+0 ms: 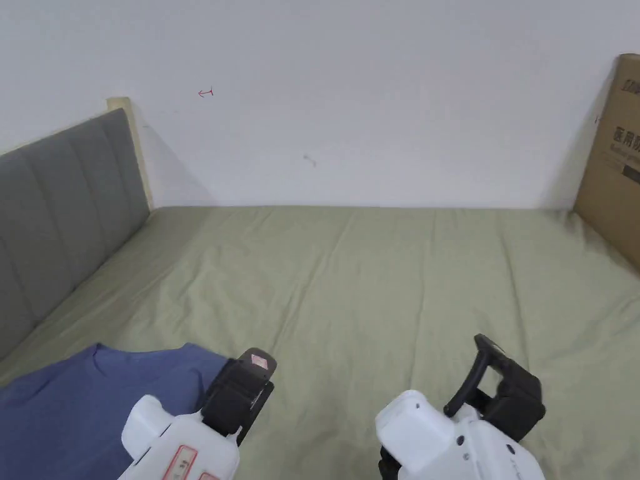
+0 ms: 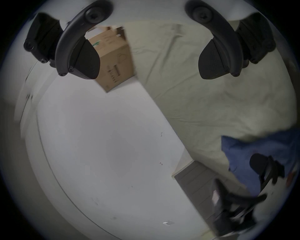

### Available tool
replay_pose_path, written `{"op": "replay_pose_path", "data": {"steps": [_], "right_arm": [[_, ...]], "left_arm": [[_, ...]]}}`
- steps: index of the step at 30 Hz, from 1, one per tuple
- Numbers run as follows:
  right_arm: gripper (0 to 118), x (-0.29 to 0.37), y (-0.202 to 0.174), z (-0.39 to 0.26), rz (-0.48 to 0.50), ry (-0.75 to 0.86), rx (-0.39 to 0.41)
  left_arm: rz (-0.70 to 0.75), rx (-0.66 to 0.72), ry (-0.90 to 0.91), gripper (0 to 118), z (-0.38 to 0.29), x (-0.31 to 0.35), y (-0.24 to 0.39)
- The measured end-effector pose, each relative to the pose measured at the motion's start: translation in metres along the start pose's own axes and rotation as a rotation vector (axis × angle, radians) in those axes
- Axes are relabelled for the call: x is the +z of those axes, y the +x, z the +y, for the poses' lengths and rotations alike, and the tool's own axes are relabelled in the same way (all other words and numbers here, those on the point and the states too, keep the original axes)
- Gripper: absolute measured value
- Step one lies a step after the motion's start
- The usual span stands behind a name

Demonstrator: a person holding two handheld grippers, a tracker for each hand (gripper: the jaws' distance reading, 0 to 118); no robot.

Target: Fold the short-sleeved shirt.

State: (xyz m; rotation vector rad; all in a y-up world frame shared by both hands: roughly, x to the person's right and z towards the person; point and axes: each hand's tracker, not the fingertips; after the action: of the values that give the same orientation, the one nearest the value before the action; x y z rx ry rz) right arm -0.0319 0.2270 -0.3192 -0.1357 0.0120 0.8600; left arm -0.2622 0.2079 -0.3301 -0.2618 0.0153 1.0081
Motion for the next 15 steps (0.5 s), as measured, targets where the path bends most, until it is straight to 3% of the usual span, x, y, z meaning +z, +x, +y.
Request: {"op": "replay_pose_path", "data": {"steps": [5, 8, 10, 15], "right_arm": [[118, -0.009, 0.048, -0.012, 0.03, -0.044, -0.684], [118, -0.01, 0.069, -0.034, -0.043, -0.084, -0.97], [118, -0.011, 0.074, -0.048, -0.081, -0.105, -0.995], [118, -0.005, 0.067, -0.046, -0.122, -0.099, -0.752]], "left_arm": [[0.052, -0.675, 0.146, 105, 0.005, 0.009, 0.068], [0.092, -1.054, 0.253, 105, -0.015, 0.013, 0.085], [0.088, -1.151, 0.257, 106, -0.025, 0.015, 0.086], [0.018, -0.99, 0.203, 106, -0.019, 0.012, 0.073]]}}
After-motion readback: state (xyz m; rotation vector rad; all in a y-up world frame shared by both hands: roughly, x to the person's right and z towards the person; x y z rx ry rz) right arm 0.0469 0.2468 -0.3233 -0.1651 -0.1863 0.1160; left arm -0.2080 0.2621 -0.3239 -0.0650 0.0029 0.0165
